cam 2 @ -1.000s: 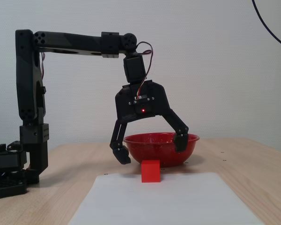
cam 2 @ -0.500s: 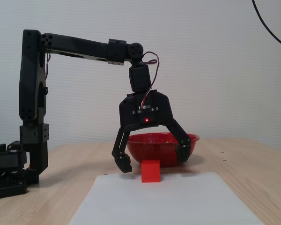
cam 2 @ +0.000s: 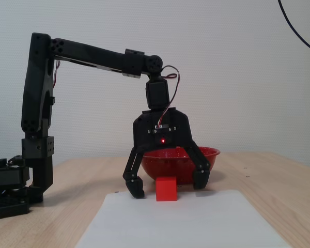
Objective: Grasp the red cube and put it in the red bowl.
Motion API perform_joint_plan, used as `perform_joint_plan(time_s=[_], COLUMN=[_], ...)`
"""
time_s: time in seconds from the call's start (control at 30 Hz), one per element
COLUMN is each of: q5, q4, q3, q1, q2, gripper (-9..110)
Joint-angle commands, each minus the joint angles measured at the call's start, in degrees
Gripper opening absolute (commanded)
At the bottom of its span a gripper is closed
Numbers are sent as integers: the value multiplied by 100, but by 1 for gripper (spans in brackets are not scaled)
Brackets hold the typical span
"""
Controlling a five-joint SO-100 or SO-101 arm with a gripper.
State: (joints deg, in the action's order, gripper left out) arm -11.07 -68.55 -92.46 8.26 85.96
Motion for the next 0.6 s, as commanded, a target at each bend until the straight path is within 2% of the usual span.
perform_joint_plan(time_s=[0.0,0.13,0.47,0.57], q5=[-35,-35,-97,-62], q4=[70,62,-9,-18], q3=[668,677,668,642], q1=[-79,-114,-141,-132], q2=[255,246,272,281], gripper=[53,51,30,28])
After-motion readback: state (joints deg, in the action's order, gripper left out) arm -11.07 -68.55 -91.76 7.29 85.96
